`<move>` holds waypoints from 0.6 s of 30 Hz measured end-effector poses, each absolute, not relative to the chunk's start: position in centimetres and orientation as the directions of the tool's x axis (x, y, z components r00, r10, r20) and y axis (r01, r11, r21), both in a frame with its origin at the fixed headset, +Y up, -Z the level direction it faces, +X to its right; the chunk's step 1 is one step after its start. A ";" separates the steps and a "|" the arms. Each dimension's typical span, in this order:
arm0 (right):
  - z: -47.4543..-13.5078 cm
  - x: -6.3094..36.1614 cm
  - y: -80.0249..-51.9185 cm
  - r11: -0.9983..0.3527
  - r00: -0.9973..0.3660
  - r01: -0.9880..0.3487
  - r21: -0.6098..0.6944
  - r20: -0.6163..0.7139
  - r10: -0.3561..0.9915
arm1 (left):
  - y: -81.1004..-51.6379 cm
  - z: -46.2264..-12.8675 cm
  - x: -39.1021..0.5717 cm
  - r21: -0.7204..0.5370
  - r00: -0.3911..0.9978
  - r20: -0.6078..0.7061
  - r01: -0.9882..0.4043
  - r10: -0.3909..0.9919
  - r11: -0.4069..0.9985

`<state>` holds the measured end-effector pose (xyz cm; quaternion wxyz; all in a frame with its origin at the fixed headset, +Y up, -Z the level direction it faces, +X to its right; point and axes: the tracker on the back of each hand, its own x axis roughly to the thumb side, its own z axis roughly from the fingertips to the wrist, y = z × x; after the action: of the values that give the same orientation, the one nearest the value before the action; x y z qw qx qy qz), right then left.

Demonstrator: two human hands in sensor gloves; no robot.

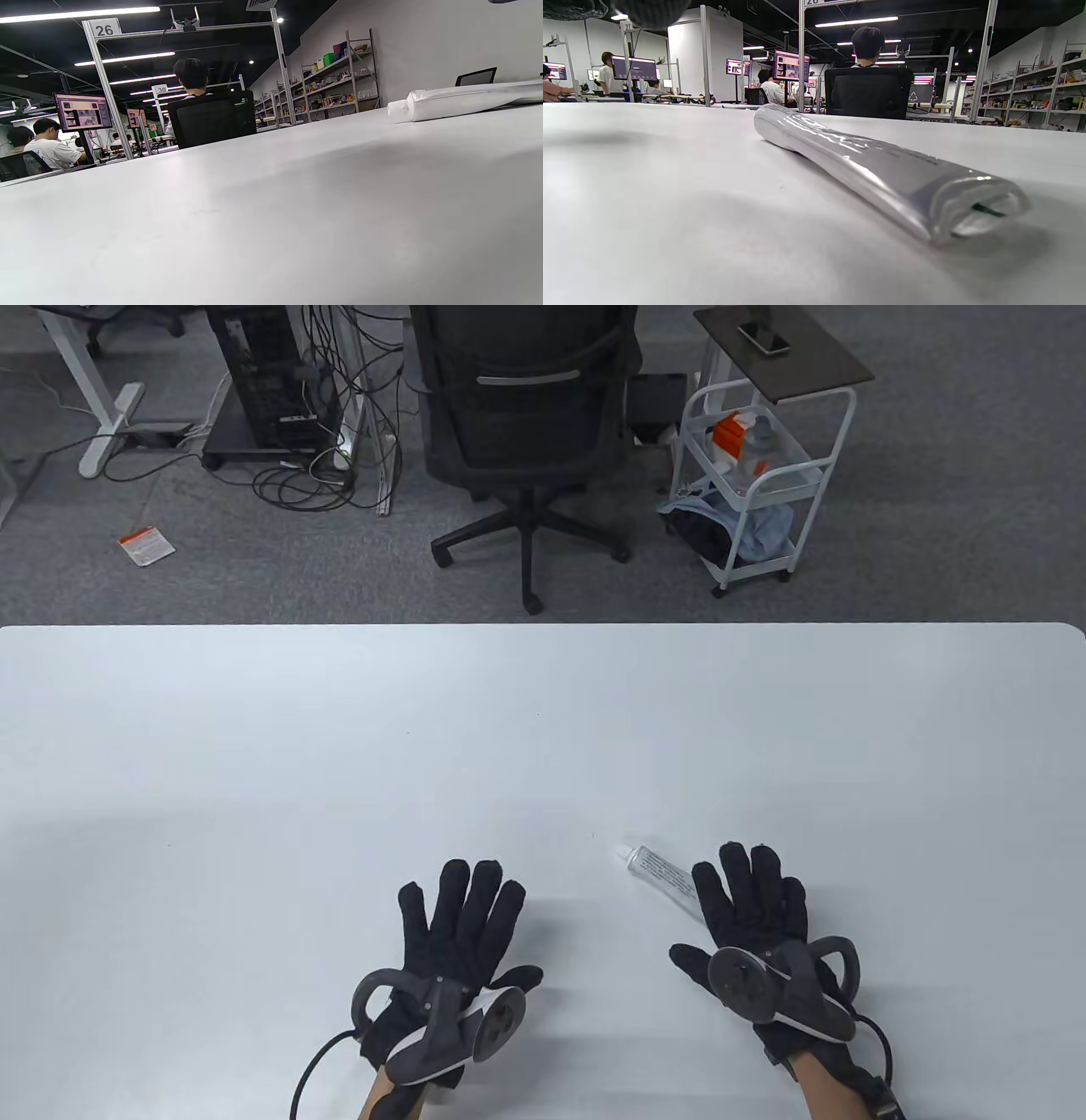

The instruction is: Unscrew tube cap from toothpaste tube

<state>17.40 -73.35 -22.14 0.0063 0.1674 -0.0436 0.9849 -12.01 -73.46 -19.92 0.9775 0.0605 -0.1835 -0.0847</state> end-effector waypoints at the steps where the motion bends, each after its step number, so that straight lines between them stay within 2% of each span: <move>1: -22.1 17.4 -73.3 -0.996 -0.944 -0.035 -0.084 0.331 0.005 | -73.5 -19.9 -12.0 0.148 0.919 0.346 0.146 -0.190 0.978; 18: -21.8 17.0 -73.6 -0.996 -0.935 -0.021 -0.086 0.355 -0.011 | -73.3 -20.0 -12.1 0.133 0.921 0.328 0.174 -0.209 0.976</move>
<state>16.99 -73.58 -21.84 0.0026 0.1805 -0.0442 0.9826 -12.09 -73.28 -19.96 0.9787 0.0506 -0.1728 -0.0981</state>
